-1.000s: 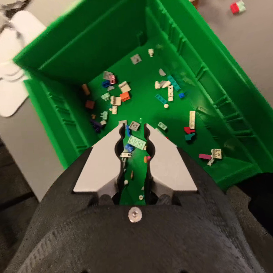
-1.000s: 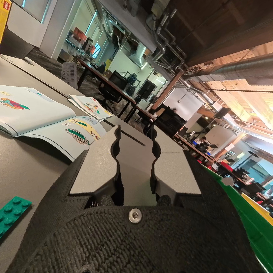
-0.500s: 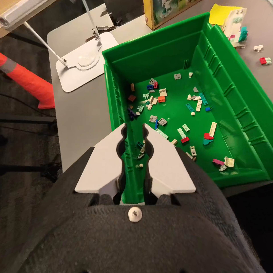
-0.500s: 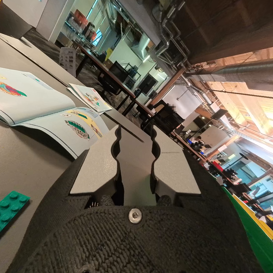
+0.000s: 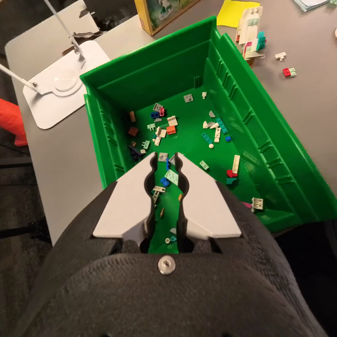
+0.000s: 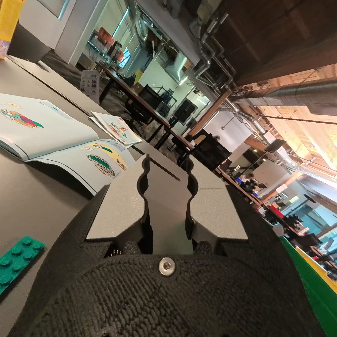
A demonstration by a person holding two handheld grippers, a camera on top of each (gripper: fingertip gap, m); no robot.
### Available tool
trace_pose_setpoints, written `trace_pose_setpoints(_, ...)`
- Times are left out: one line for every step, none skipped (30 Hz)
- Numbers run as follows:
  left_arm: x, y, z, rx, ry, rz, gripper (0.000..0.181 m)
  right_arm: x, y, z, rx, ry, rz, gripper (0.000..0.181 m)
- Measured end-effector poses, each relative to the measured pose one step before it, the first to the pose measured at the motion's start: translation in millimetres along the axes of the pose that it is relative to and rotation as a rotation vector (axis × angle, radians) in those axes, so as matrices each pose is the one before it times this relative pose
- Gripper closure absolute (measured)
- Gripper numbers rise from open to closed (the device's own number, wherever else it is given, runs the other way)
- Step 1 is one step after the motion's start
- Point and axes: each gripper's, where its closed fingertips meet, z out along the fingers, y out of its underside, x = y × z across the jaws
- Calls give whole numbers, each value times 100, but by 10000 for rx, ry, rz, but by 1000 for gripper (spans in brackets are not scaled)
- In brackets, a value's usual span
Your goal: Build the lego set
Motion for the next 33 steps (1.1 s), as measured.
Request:
trace_pose_setpoints(208,-187,274,-69,46,-9,164,20,-50,-27,48,-23,88,143)
trace_pose_setpoints(146,-175,277,-67,-9,-70,165,0,-23,-24,14,-12,27,143)
trace_pose_setpoints(47,-109,269,-69,-82,-194,167,-75,-74,-34,33,-29,-43,143)
trace_pose_setpoints(89,30,258,-108,-56,-235,168,-133,-184,-48,97,-54,-69,143)
trace_pose_setpoints(133,215,194,-173,-23,-193,169,-151,-248,-53,129,-64,-58,143)
trace_pose_setpoints(55,270,137,-168,-60,-190,169,-117,-245,-65,130,-50,-40,143)
trace_pose_setpoints(-26,255,83,-142,-100,-196,170,-68,-210,-80,126,-41,-16,143)
trace_pose_setpoints(3,225,45,-121,-65,-192,170,-53,-198,-75,120,-42,8,143)
trace_pose_setpoints(140,143,-19,-80,16,-160,170,-58,-170,-68,106,-47,14,143)
trace_pose_setpoints(207,47,-57,-36,41,-118,170,-86,-111,-53,74,-58,-4,143)
trace_pose_setpoints(193,64,-78,-54,12,-85,169,-73,-7,-24,-4,-37,-45,143)
trace_pose_setpoints(176,99,-101,-103,-12,-29,169,-70,71,10,-62,-23,-98,142)
trace_pose_setpoints(130,144,-129,-131,-59,12,169,-150,12,19,-22,-55,-109,143)
trace_pose_setpoints(58,141,-152,-139,-96,38,169,-194,-85,17,33,-82,-90,142)
trace_pose_setpoints(37,129,-165,-123,-106,56,169,-186,-136,-6,61,-71,-81,143)
trace_pose_setpoints(16,116,-186,-107,-101,44,169,-139,-131,-21,56,-59,-75,143)
trace_pose_setpoints(2,74,-188,-70,-91,16,169,-126,-103,-18,46,-49,-55,143)
trace_pose_setpoints(-3,15,-193,-19,-72,-10,169,-81,-106,-24,52,-37,-26,143)
trace_pose_setpoints(22,-16,-173,7,-35,-31,169,-51,-97,-31,54,-27,-6,143)
trace_pose_setpoints(22,10,-149,0,-20,-41,169,-24,-65,-20,41,-17,9,143)
trace_pose_setpoints(-37,33,-123,-11,-42,-21,169,-30,-38,-9,26,-19,14,143)
trace_pose_setpoints(-87,90,-105,-35,-58,-4,169,-49,-32,5,19,-28,9,143)
trace_pose_setpoints(-68,126,-75,-79,-24,-2,169,-80,-40,10,25,-48,15,143)
trace_pose_setpoints(-50,175,-73,-118,3,21,169,-75,-52,5,29,-43,12,143)
trace_pose_setpoints(-110,160,-98,-131,-32,50,169,-37,-39,-6,17,-13,-6,143)
trace_pose_setpoints(-170,115,-120,-120,-69,70,169,4,-8,4,5,-1,-6,143)
trace_pose_setpoints(-197,48,-145,-79,-89,70,169,0,1,-1,-1,2,3,143)
trace_pose_setpoints(-171,-52,-150,-26,-73,66,169,38,1,-10,1,20,13,143)
trace_pose_setpoints(-106,-104,-136,3,-41,49,169,75,0,-23,7,36,28,143)
trace_pose_setpoints(-66,-87,-99,0,-25,34,169,86,23,-22,1,35,49,143)
trace_pose_setpoints(-45,-55,-37,-19,-23,46,169,103,23,-26,-10,41,57,143)
trace_pose_setpoints(-20,10,5,-61,-19,85,169,114,23,-38,-6,47,47,143)
trace_pose_setpoints(-3,88,49,-117,-25,122,169,63,27,-15,-5,26,37,143)
